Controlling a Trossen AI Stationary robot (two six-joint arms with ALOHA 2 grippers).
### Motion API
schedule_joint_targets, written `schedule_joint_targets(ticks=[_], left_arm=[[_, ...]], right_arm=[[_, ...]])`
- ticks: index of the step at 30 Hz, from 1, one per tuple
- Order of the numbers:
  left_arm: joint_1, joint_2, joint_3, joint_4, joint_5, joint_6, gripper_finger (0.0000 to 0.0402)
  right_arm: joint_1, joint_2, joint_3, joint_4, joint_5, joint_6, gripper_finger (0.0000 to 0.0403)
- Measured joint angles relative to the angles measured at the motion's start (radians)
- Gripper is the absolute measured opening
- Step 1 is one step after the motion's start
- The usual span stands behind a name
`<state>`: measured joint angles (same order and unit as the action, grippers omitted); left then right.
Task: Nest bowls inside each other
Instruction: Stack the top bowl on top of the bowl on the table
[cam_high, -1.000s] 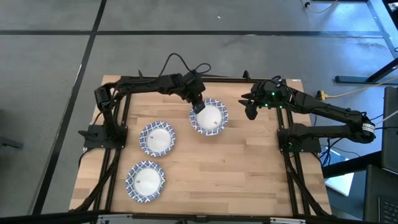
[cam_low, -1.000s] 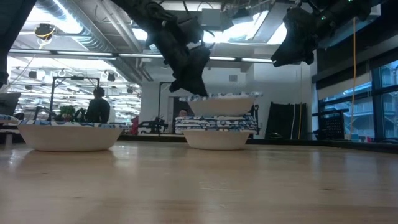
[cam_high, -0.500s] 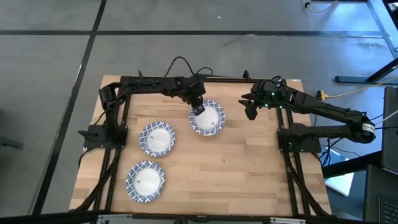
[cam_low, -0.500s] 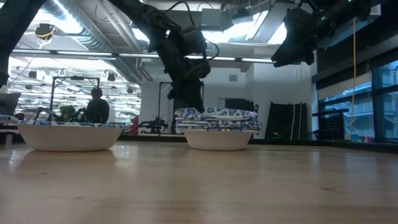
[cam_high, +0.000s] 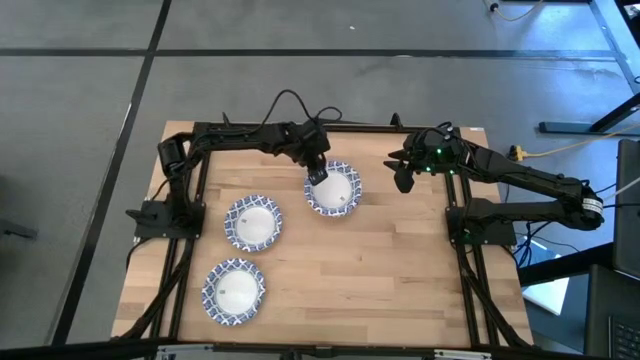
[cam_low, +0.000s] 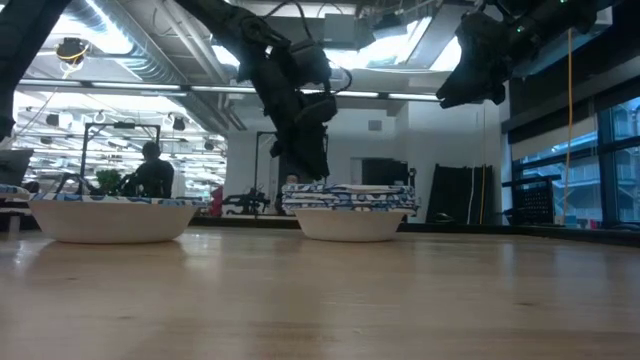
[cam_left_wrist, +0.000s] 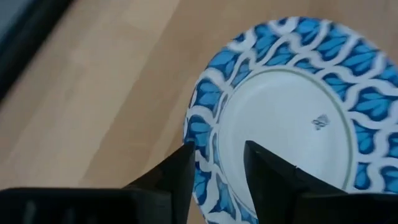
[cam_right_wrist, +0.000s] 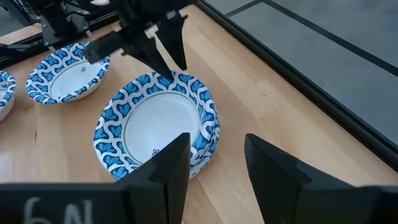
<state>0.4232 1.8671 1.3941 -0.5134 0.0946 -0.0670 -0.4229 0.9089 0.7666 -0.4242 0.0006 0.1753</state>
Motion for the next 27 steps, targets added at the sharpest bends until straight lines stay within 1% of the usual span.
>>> schedule_joint_targets(ticks=[3,10,15,17,21,23,27], left_arm=[[0.000,-0.040,0.000,0.004,-0.002,0.046,0.0133],[0.000,-0.160,0.000,-0.016,-0.005,0.063,0.0133],[0.000,-0.244,0.000,-0.175,-0.008,0.097,0.0133],[-0.005,-0.276,0.000,-0.248,-0.039,0.098,0.0133],[-0.026,-0.317,0.000,-0.411,-0.138,0.092,0.0133],[-0.040,-0.333,0.000,-0.465,-0.151,0.073,0.0133],[-0.079,-0.332,0.000,-0.563,-0.161,0.082,0.0133]], right_arm=[[0.000,0.000,0.000,-0.002,0.000,0.000,0.0154],[0.000,0.000,0.000,-0.015,0.000,0.000,0.0154],[0.000,0.000,0.000,-0.015,0.000,-0.004,0.0154],[0.000,0.000,0.000,-0.015,0.000,-0.006,0.0154],[0.000,0.000,0.000,-0.015,0.000,-0.025,0.0154],[0.000,0.000,0.000,-0.015,0.012,-0.027,0.0154],[0.000,0.000,0.000,-0.014,0.020,-0.039,0.0154]])
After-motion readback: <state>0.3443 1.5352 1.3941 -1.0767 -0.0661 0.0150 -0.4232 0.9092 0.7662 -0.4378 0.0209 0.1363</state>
